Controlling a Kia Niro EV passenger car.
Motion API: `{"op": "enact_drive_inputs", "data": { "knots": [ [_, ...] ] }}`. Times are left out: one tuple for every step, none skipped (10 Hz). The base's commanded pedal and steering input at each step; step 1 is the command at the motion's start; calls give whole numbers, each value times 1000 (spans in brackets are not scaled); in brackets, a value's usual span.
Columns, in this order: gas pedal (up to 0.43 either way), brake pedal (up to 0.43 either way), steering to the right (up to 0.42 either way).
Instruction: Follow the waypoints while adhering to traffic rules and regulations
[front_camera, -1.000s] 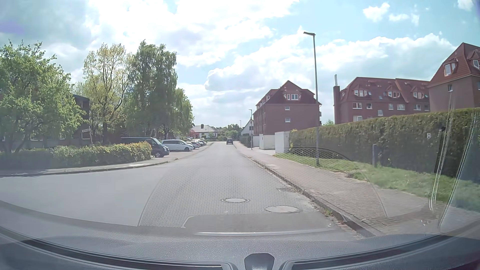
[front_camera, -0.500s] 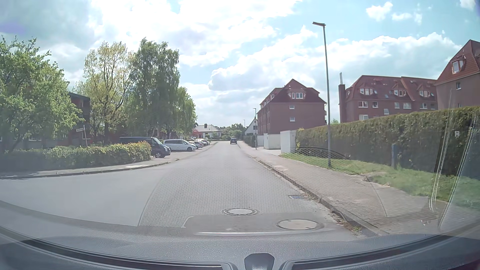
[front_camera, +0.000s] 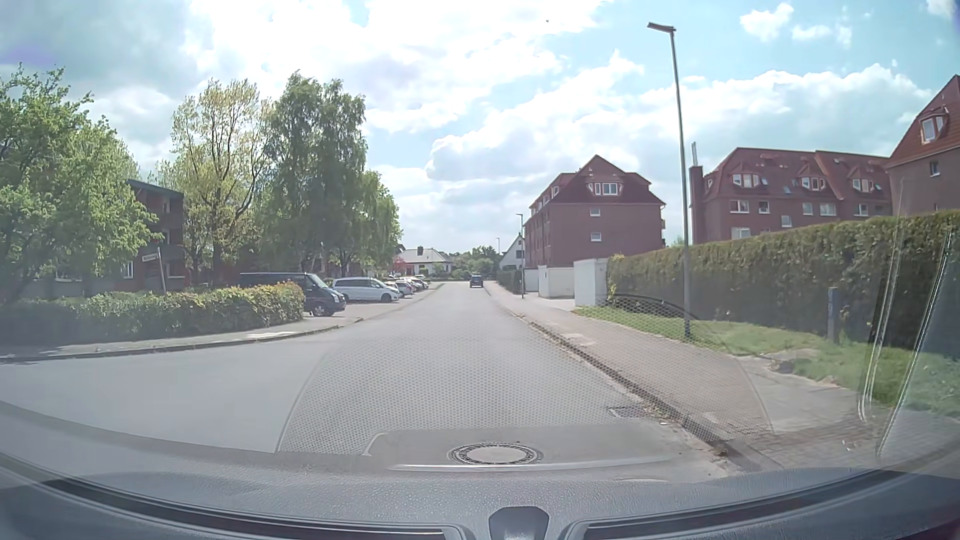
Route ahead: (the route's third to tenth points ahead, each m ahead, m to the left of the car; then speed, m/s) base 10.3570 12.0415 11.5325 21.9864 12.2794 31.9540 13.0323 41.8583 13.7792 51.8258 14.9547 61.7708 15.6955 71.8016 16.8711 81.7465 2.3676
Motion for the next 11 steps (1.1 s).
{"op": "enact_drive_inputs", "data": {
  "knots": [
    [0,24,-56],
    [0,24,-55],
    [0,24,-55],
    [0,24,-54],
    [0,24,-54],
    [0,24,-64],
    [0,24,-84],
    [0,18,-122],
    [0,0,-174],
    [0,0,-211],
    [0,0,-256]
  ]
}}
